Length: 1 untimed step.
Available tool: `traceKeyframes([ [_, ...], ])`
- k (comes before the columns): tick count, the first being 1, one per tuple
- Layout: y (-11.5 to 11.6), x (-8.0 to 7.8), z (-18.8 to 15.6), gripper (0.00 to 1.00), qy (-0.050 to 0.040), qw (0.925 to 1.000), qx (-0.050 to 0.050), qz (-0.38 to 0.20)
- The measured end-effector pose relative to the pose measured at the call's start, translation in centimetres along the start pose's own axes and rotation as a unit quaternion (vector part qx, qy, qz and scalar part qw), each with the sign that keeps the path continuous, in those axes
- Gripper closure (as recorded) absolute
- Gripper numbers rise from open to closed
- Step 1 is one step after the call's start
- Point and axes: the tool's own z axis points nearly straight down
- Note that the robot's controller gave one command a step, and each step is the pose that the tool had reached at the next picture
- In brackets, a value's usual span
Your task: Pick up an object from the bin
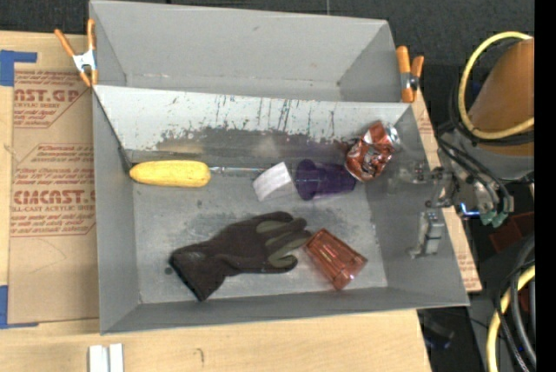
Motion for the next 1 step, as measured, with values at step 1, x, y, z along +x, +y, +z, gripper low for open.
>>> traceKeyframes([
  [1, 0.08, -0.17, -0.43, 0.0, -0.004, 1.0, 0.001, -0.001],
])
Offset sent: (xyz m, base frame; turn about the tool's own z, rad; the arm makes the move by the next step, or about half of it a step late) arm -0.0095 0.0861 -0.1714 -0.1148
